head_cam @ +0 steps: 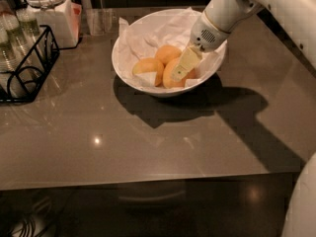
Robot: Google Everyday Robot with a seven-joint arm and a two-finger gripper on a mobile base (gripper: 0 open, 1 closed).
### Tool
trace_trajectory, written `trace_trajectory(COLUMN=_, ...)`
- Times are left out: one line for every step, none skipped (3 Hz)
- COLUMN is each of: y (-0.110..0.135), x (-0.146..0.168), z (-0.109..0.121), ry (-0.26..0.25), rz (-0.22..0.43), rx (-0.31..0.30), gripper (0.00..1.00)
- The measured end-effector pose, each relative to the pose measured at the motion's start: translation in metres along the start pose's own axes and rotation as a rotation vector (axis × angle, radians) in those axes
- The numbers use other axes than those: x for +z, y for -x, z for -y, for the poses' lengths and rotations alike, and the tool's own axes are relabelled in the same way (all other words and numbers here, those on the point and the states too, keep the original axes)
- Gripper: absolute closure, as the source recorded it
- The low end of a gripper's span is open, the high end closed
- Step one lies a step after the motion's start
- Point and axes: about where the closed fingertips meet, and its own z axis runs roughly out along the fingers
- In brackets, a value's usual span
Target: Pick orange from white bowl
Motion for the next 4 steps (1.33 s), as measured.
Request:
trace_trajectory(y=-0.007, x=0.011, z=0.001, ry=0.029, rz=-0.006, rx=0.024, gripper=0.31)
trace_trajectory(y=-0.011, x=0.017, z=0.001, ry=0.045, rz=-0.01, rx=0.037, gripper=0.3)
trace_trajectory(y=-0.014, x=0.023, z=0.001, ry=0.058, rz=-0.017, rx=0.045, gripper=0.49)
trace_trajectory(y=-0.015, x=0.025, z=0.001, ry=0.062, rz=-0.02, rx=0.047, gripper=0.72)
